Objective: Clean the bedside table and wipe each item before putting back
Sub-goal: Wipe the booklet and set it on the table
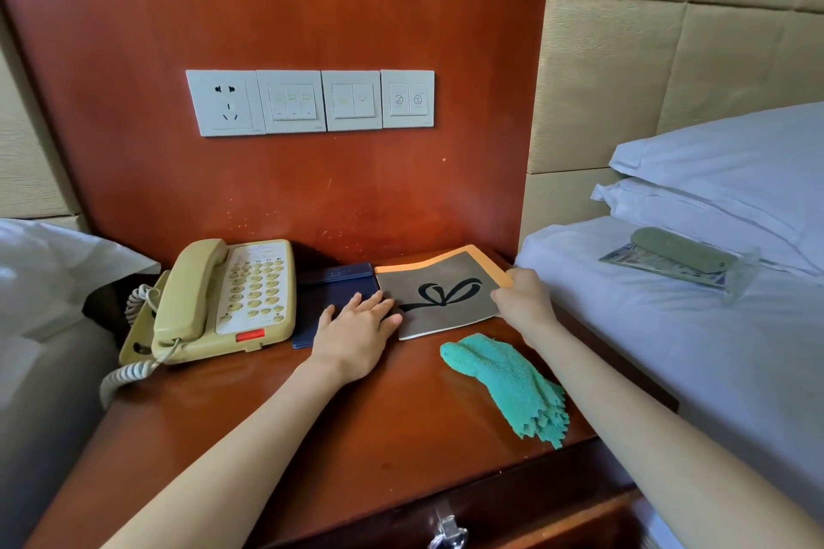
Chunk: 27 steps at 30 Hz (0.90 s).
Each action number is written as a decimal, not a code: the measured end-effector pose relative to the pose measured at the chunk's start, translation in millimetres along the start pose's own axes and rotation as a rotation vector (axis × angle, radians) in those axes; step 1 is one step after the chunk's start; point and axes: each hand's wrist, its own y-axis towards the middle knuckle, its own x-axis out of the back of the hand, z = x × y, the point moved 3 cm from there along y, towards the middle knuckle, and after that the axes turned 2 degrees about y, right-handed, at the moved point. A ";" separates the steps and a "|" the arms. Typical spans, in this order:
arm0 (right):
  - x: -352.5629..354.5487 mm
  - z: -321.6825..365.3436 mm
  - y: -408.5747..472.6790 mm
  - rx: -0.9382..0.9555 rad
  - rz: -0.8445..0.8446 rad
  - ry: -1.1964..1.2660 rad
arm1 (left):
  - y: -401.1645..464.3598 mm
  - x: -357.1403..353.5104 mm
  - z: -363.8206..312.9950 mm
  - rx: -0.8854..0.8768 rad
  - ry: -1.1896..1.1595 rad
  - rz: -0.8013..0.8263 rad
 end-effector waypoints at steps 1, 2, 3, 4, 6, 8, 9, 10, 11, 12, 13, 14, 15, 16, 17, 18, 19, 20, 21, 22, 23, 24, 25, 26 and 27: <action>-1.6 1.7 -0.4 0.004 -0.003 -0.024 | -0.4 -0.4 0.6 0.005 -0.010 -0.002; -3.0 2.6 -0.2 0.019 -0.003 -0.050 | -0.6 -0.7 1.0 0.008 -0.015 -0.002; -3.5 1.9 1.0 0.031 -0.003 -0.070 | -0.7 -0.8 1.3 0.008 -0.014 0.000; -3.3 1.2 2.0 0.047 -0.002 -0.088 | -0.7 -0.8 1.4 0.005 -0.009 0.002; -0.3 -0.4 2.5 0.083 0.013 -0.154 | -1.0 -0.6 1.6 0.001 -0.004 0.005; 1.9 -3.6 4.0 0.108 0.050 -0.243 | -1.6 -0.3 1.8 0.000 -0.005 0.004; 3.1 -4.4 3.9 0.113 0.069 -0.288 | -1.9 0.0 1.5 -0.003 -0.006 -0.003; 4.0 -5.6 4.6 0.123 0.074 -0.335 | -2.6 0.5 0.7 -0.008 -0.008 -0.021; 5.3 -5.8 4.8 0.120 0.079 -0.367 | -3.5 2.1 -0.5 -0.019 -0.010 -0.054; 6.4 -6.5 5.7 0.118 0.081 -0.389 | -5.1 4.7 -2.1 -0.039 -0.012 -0.105; 7.8 -6.3 5.5 0.119 0.082 -0.400 | -7.2 8.1 -4.1 -0.069 -0.021 -0.169; 9.3 -6.2 5.7 0.125 0.070 -0.389 | -9.3 12.4 -6.4 -0.107 -0.049 -0.238; 11.7 -5.8 5.4 0.130 0.049 -0.348 | -11.5 17.0 -9.0 -0.149 -0.097 -0.294; 14.6 -5.0 5.9 0.142 0.020 -0.284 | -13.2 21.6 -11.5 -0.189 -0.158 -0.323; 19.1 -3.7 6.1 0.158 -0.009 -0.217 | -14.0 26.2 -14.7 -0.224 -0.220 -0.327; 24.3 -2.7 7.2 0.183 -0.035 -0.161 | -13.7 30.2 -18.4 -0.246 -0.276 -0.313; 30.8 -1.3 7.9 0.209 -0.056 -0.125 | -11.9 34.8 -22.7 -0.256 -0.319 -0.296; 38.1 0.5 9.2 0.236 -0.079 -0.107 | -8.1 40.0 -27.6 -0.259 -0.349 -0.285; 47.0 2.6 10.2 0.258 -0.106 -0.105 | -2.8 45.6 -33.6 -0.261 -0.371 -0.280; 56.4 4.0 11.9 0.281 -0.140 -0.110 | 3.7 51.2 -40.9 -0.262 -0.389 -0.273; 66.1 4.7 13.7 0.295 -0.171 -0.116 | 11.3 56.2 -49.8 -0.264 -0.403 -0.256; 76.2 3.9 16.2 0.305 -0.199 -0.122 | 19.9 60.4 -59.9 -0.267 -0.409 -0.229; 86.9 2.7 18.7 0.312 -0.221 -0.125 | 28.8 63.7 -71.5 -0.268 -0.403 -0.198; 98.1 -0.4 22.0 0.317 -0.238 -0.122 | 38.1 65.9 -84.1 -0.267 -0.383 -0.168; 109.8 -4.1 24.7 0.318 -0.250 -0.115 | 47.0 67.3 -98.4 -0.270 -0.351 -0.143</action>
